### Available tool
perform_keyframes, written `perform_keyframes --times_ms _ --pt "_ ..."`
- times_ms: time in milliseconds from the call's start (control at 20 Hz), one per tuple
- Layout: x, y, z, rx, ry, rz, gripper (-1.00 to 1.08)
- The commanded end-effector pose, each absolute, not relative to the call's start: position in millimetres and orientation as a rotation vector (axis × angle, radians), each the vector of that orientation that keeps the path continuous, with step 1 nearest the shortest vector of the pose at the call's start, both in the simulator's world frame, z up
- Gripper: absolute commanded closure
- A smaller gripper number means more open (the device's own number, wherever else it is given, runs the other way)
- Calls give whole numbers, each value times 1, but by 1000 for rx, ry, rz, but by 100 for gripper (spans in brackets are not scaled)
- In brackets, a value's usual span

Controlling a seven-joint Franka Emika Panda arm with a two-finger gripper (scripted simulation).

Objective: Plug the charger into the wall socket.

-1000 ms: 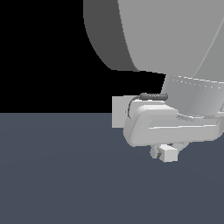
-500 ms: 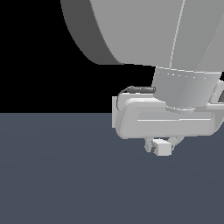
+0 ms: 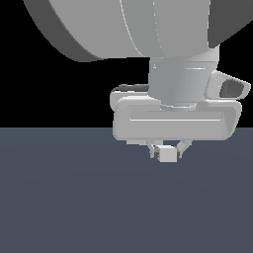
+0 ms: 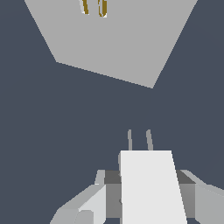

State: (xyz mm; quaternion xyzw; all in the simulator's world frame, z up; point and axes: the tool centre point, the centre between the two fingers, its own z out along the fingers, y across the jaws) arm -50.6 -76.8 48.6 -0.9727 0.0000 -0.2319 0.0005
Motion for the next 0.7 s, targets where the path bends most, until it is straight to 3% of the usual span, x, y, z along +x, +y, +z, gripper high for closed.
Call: perform_keyframes --times_ms 0,650 --pt "-49 -70 55 -3061 60 -733 108" --pt "-39 -47 77 -3078 280 -741 108"
